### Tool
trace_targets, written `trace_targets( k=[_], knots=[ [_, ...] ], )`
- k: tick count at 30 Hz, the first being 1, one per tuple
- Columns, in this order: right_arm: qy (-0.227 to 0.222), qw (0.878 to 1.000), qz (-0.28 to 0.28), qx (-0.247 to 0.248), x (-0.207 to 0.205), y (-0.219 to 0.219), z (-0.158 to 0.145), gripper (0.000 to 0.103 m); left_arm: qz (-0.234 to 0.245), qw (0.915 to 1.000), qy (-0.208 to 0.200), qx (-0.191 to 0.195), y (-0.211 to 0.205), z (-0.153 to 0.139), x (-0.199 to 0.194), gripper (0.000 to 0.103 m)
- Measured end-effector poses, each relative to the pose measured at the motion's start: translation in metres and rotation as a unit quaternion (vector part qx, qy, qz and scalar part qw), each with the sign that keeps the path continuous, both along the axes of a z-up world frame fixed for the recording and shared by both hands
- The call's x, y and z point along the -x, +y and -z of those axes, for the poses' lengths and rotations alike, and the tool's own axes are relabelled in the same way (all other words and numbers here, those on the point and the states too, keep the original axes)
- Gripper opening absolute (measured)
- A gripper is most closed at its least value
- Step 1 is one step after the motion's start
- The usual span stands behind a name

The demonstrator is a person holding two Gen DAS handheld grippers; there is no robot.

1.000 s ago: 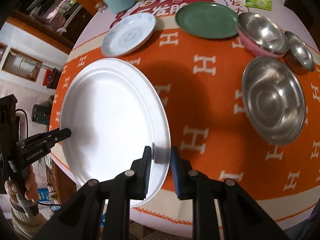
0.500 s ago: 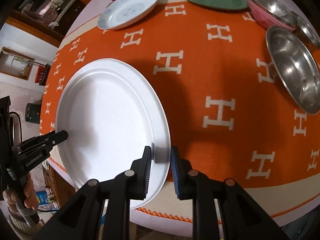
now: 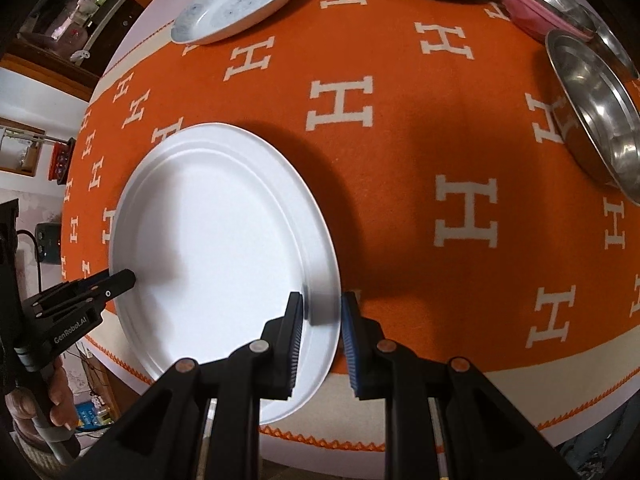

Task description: Organize plates and bowls

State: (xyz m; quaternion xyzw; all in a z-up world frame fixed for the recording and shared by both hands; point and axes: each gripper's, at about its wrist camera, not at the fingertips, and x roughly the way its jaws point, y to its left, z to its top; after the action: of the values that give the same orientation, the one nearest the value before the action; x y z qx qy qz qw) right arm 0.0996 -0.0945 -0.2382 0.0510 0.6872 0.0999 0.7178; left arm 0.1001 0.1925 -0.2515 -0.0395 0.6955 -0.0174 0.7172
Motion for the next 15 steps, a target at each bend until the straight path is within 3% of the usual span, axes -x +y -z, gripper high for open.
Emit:
trace_targets(
  k=[7,15],
  knots=[
    [0.0,1.0,0.0,0.012,-0.006,0.011,0.001,0.022,0.01,0.9999,0.005,0.001,-0.002,0.008,-0.004,0.028],
    [-0.006,1.0,-0.008,0.017,-0.005,0.017,0.002,0.026,0.027,0.9994,-0.016,-0.012,-0.011,0.005,-0.005,0.061]
  ],
)
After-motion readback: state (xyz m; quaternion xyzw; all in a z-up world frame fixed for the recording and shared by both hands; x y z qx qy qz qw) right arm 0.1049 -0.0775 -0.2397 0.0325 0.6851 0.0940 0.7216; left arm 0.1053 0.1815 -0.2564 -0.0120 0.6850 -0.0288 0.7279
